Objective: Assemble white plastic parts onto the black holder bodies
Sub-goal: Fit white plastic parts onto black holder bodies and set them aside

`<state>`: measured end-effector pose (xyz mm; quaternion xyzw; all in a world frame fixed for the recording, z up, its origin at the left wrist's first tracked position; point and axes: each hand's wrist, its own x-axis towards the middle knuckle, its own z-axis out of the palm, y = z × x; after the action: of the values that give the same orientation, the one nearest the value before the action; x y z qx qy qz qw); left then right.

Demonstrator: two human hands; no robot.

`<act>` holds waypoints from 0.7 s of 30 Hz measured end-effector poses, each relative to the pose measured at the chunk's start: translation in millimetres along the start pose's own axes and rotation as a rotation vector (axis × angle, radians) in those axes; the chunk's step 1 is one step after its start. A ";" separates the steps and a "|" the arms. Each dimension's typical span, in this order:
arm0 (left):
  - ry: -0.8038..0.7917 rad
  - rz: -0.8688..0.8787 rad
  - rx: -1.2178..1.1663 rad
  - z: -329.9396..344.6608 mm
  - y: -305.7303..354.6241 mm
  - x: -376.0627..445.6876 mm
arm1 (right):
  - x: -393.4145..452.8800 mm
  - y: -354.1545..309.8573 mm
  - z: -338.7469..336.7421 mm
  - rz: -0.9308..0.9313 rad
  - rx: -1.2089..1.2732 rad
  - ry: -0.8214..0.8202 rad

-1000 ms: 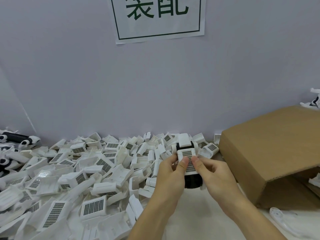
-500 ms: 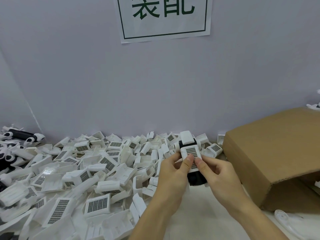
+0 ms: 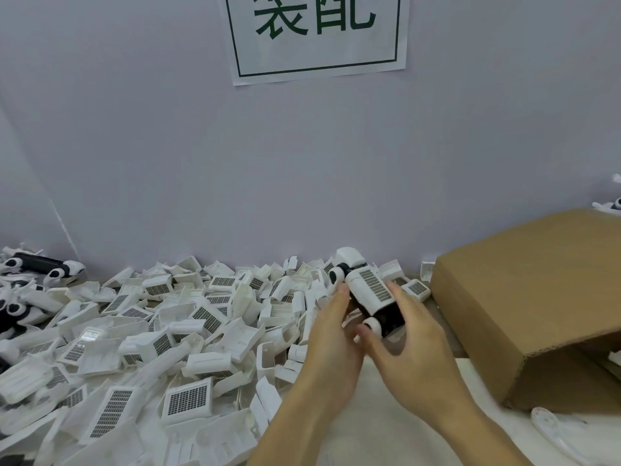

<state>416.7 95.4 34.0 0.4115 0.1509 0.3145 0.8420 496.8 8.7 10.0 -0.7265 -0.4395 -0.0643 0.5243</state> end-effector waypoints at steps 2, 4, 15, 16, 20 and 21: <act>0.034 0.067 0.134 -1.7 1.2 -0.6 | 3.0 1.6 -7.5 0.054 0.071 0.123; 0.110 0.202 0.287 -4.7 6.8 -1.1 | 7.2 2.7 -17.2 0.157 0.228 0.215; 0.017 0.265 0.430 -13.6 28.0 -5.8 | 11.3 4.4 -37.3 0.424 0.962 -0.172; -0.013 0.246 0.438 -14.1 30.2 -6.4 | 10.9 3.9 -36.6 0.426 0.981 -0.221; 0.003 0.284 0.452 -16.2 33.5 -5.0 | 9.5 -2.1 -35.5 0.457 1.028 -0.272; 0.026 0.294 0.460 -16.0 32.8 -4.3 | 9.5 -2.8 -35.6 0.471 1.035 -0.282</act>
<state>391.9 117.4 49.9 0.6053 0.1676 0.3959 0.6698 513.6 -14.8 32.9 -0.4555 -0.3060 0.3742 0.7476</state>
